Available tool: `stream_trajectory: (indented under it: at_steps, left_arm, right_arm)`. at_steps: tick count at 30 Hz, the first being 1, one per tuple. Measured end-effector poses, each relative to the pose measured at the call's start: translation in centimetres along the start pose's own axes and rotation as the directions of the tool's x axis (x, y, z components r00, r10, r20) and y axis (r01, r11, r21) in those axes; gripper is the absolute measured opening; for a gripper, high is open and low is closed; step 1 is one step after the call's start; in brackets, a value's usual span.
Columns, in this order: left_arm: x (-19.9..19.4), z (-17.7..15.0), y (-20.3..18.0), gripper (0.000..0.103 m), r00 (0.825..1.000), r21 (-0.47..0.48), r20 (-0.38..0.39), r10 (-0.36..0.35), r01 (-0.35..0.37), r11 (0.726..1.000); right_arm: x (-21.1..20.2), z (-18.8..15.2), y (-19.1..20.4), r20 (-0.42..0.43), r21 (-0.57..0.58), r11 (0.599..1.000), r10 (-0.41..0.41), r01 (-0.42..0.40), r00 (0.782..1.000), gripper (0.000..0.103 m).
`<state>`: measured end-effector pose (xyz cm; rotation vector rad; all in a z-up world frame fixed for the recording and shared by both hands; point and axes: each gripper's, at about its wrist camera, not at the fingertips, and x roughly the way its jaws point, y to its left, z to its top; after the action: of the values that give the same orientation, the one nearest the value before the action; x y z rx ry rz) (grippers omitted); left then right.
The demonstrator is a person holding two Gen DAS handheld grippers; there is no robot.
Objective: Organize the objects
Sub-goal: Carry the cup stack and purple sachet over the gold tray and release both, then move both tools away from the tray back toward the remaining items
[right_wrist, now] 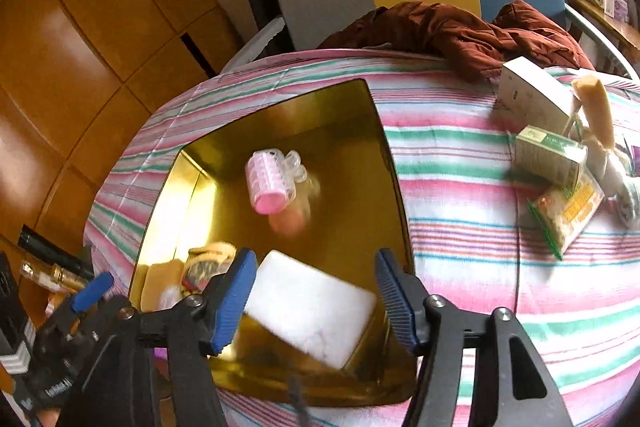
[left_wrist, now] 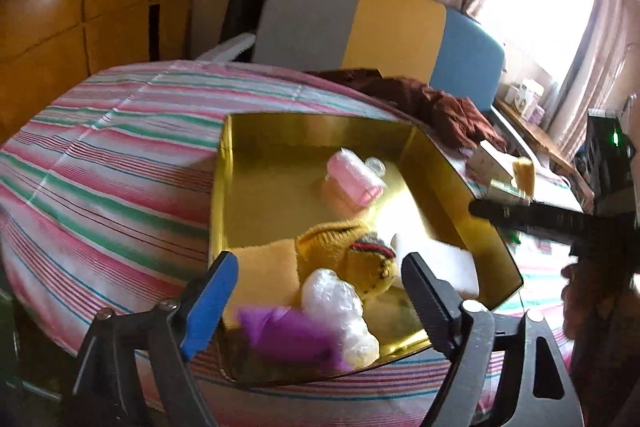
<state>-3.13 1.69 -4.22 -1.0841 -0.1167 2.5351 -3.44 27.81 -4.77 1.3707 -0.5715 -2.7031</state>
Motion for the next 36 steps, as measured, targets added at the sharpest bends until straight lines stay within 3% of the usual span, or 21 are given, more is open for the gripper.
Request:
stream_trajectory:
  at_steps: [15,29,36]
  left_arm:
    - [-1.6,0.8,-1.9,0.092,0.995,0.069,0.059,0.075,-0.079,0.994]
    - [-1.7,0.6,-5.3,0.093,0.994,0.171,0.073,0.077,-0.088,0.981]
    - [-1.4,-0.1,-6.6,0.094,0.993,0.211,0.069,0.098,-0.111,0.971]
  right_arm:
    - [-1.8,-1.6,0.8,0.056,-0.088,0.99,-0.102,0.107,0.993,0.063]
    - [-3.9,-1.4,-2.7,0.098,-0.042,0.984,-0.169,0.174,0.981,0.064]
    - [-4.5,-1.5,-3.9,0.112,-0.04,0.977,-0.205,0.21,0.972,0.069]
